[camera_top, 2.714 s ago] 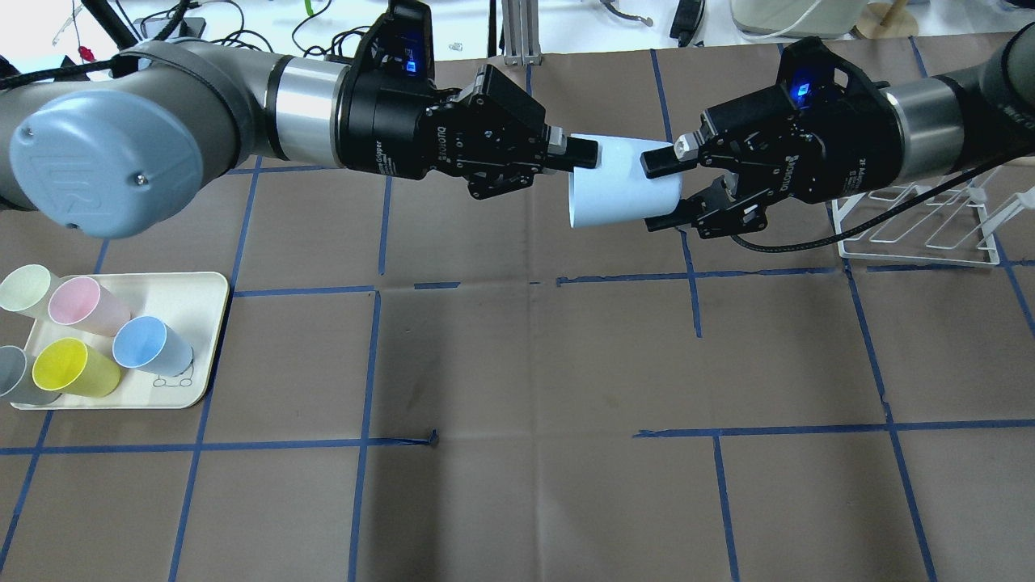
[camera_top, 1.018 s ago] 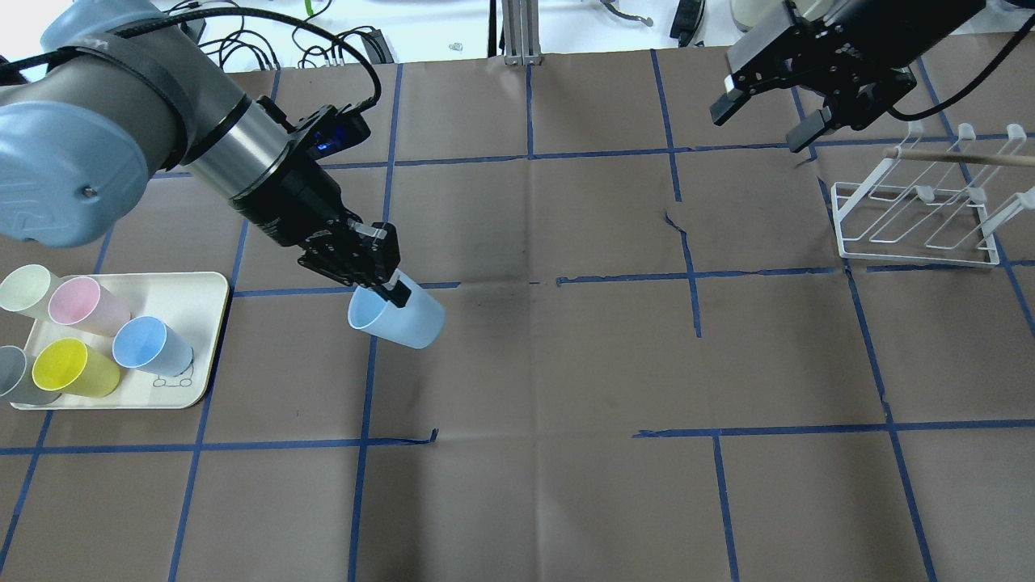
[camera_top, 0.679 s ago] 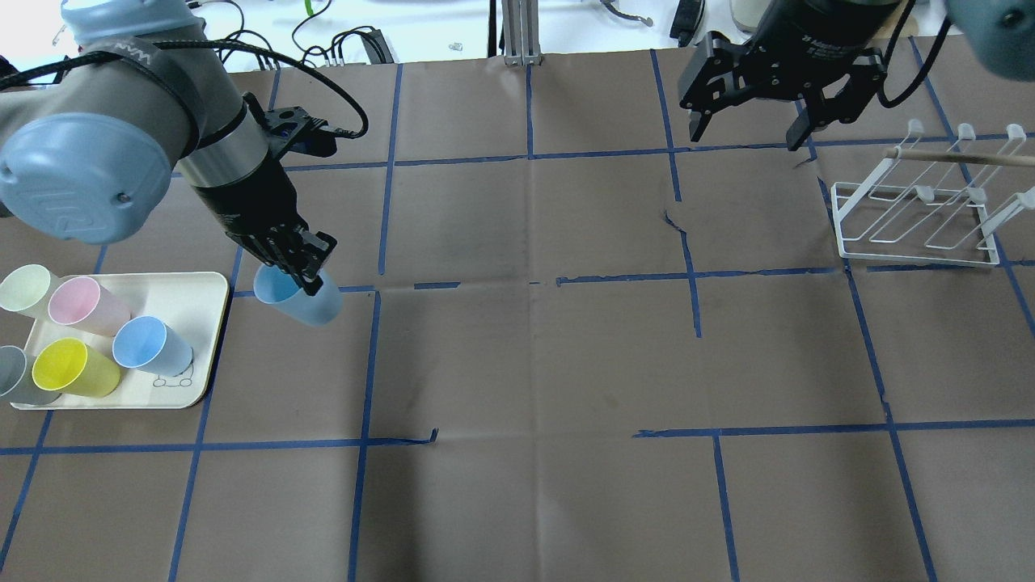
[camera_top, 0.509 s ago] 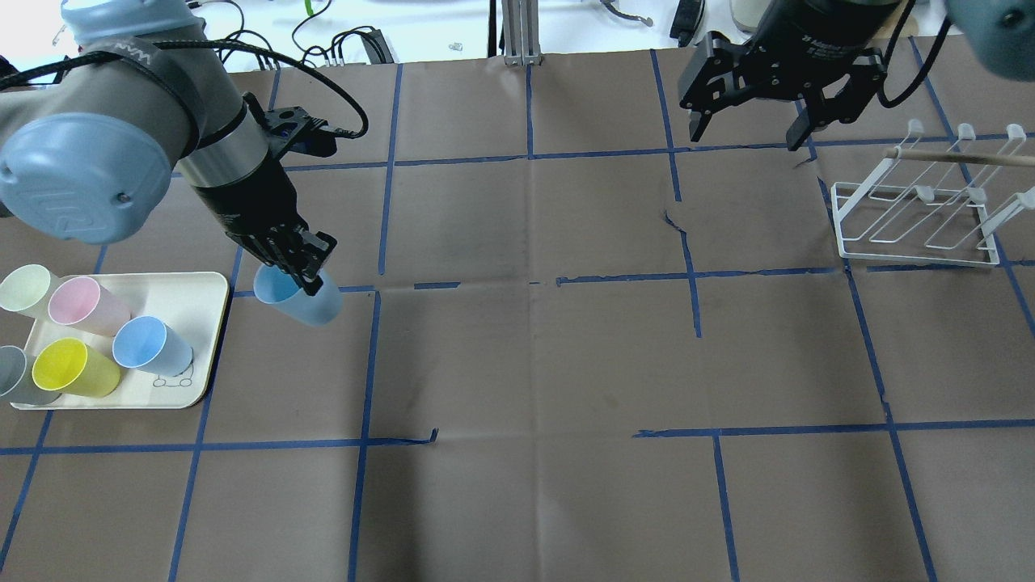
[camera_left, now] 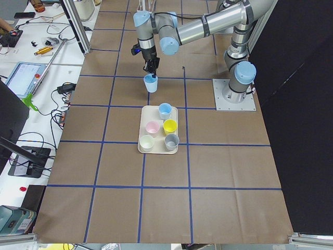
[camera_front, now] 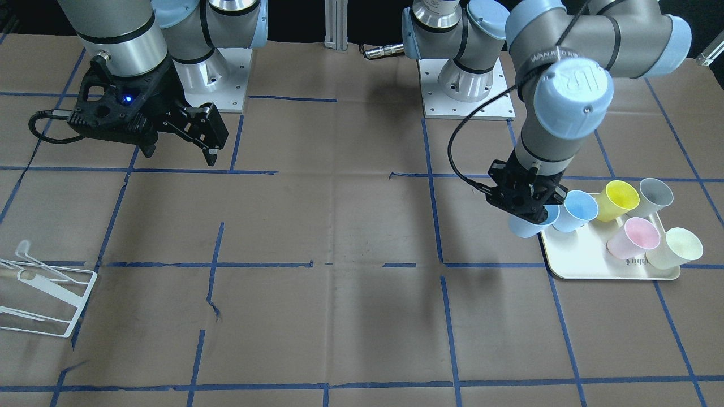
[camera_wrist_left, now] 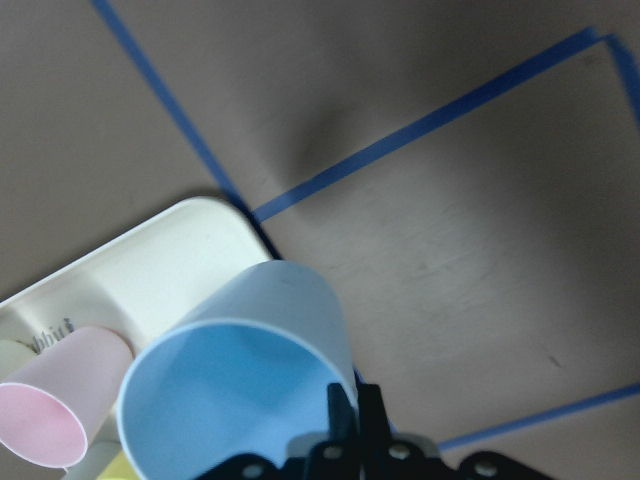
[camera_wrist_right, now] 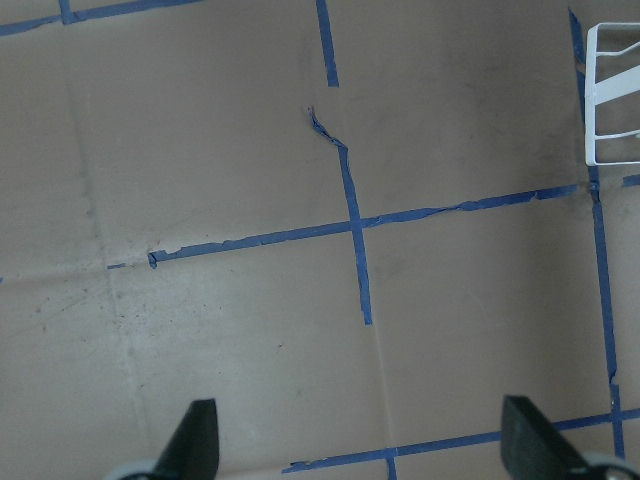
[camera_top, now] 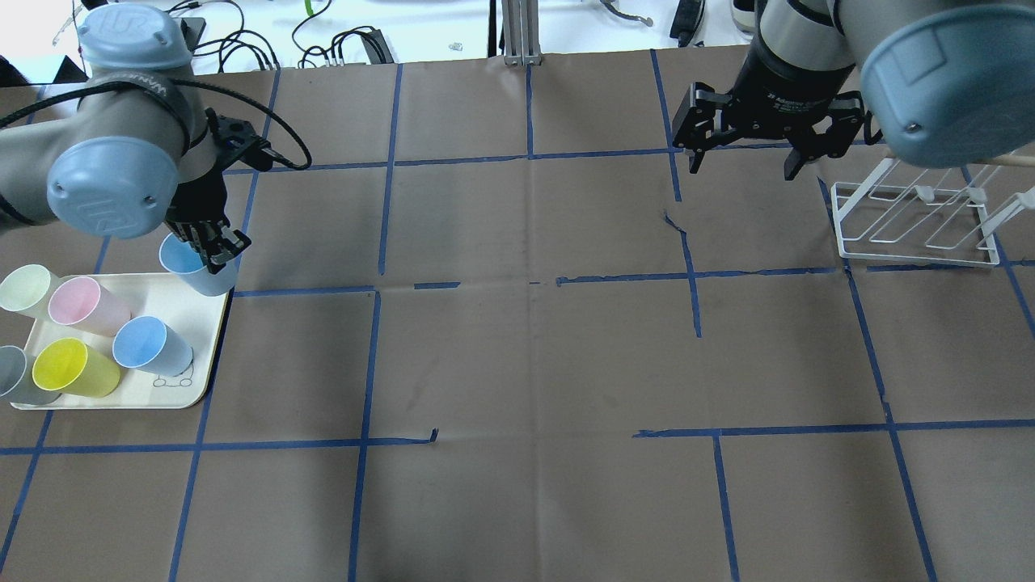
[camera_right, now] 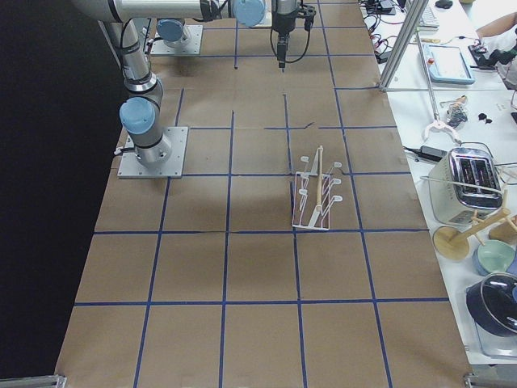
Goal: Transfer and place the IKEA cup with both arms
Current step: 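Carry the cup with the left gripper down onto the white tray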
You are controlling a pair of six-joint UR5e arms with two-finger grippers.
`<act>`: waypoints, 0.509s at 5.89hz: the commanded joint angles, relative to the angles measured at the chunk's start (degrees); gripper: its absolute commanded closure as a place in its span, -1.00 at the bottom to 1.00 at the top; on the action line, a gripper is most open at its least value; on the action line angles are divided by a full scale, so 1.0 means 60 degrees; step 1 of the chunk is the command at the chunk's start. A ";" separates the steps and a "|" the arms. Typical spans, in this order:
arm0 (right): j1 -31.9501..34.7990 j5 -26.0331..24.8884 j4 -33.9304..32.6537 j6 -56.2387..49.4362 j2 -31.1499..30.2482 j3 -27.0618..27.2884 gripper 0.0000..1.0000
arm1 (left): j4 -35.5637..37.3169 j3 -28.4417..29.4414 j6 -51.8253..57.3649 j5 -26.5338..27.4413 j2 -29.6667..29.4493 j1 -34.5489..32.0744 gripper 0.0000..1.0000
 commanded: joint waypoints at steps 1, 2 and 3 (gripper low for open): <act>-0.0038 0.0232 0.0177 0.0031 -0.0106 -0.0073 -1.00 | 0.0969 -0.0254 0.0067 -0.0027 -0.0700 0.1257 0.99; -0.0096 0.0306 0.0641 0.0031 -0.0004 -0.0538 -1.00 | 0.1146 -0.0239 0.0067 -0.0042 -0.0819 0.1306 0.99; -0.0140 0.0191 0.0921 -0.0056 0.0127 -0.0760 -1.00 | 0.1235 -0.0225 0.0139 -0.0057 -0.1096 0.1394 0.99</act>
